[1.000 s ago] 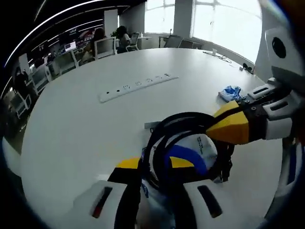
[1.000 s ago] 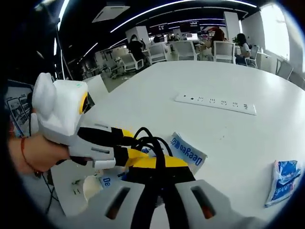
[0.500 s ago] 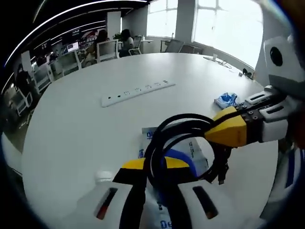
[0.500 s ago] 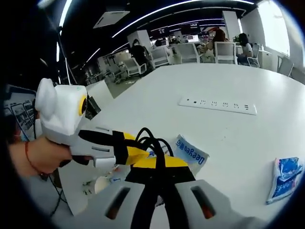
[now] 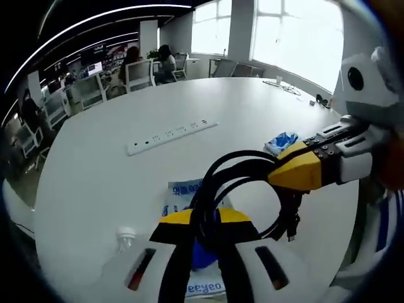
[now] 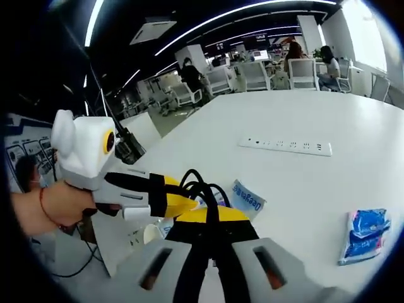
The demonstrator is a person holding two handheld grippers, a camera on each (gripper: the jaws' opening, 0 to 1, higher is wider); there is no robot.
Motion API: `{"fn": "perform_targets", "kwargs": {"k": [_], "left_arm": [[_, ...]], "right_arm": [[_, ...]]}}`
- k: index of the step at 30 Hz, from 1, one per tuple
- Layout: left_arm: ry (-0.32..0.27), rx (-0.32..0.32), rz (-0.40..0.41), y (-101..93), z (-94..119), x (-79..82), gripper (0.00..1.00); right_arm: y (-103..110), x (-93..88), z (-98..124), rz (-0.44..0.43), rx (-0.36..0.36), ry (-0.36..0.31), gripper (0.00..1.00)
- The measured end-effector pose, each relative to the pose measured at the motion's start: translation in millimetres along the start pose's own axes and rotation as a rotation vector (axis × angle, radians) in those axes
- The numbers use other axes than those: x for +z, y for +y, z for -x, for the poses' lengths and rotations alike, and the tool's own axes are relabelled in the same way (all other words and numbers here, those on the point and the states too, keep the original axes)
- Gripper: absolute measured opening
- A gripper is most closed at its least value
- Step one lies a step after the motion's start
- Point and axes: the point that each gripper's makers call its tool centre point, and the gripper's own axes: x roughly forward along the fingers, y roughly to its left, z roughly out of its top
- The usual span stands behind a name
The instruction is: Arrange the tabletop items into an orderly group along one side of the table until the central work area is clear of visible clutter.
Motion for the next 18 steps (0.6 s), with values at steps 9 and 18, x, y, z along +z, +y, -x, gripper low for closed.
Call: {"fn": "perform_targets", "kwargs": {"k": [9, 18], "left_arm": [[-0.037, -0.047, -0.033, -53.9, 5.6, 27.7, 0.09], [-0.054, -0.104, -0.070, -106.5, 2.7, 45.2, 0.08]], "right_arm": [[-18.9, 2.3, 57.7, -0.034, -0.007, -0.037, 0.00], [-38.9, -5.5, 109.9, -0.065, -0.042, -0.061, 0.00]]}}
